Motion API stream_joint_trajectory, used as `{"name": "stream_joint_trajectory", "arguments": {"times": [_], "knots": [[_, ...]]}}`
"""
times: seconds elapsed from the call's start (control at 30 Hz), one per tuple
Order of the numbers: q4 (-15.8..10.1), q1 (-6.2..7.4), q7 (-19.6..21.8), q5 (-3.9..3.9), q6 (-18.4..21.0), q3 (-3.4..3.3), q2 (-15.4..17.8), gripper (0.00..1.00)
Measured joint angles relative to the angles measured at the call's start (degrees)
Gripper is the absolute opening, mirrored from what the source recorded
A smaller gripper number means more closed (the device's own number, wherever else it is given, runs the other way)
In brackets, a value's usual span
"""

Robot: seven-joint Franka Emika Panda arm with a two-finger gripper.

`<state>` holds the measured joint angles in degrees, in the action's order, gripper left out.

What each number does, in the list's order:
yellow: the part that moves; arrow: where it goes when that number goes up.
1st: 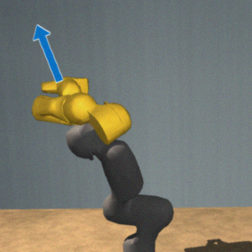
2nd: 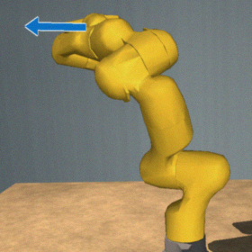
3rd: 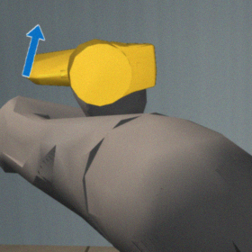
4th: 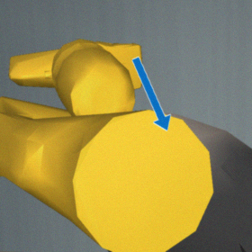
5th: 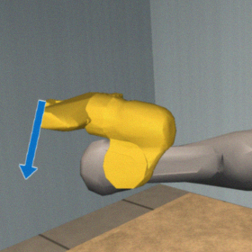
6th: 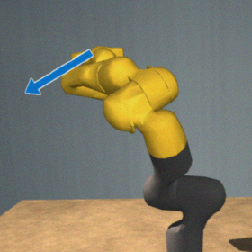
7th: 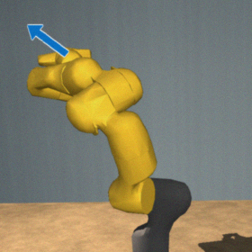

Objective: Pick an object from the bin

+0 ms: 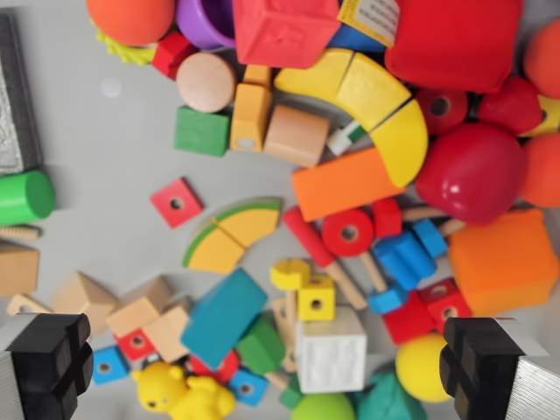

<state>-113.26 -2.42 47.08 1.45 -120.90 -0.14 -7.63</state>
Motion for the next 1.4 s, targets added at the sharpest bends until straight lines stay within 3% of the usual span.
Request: {"name": "stream_joint_trajectory", "arguments": {"times": [0.7,1.4], "knots": [[-6.55,0.74,-3.85,-0.16,-7.44,0.55,-1.00,1.00],[-13.57,1.75,-8.96,-0.75,-17.73,1.35,-4.42,1.00]]}}
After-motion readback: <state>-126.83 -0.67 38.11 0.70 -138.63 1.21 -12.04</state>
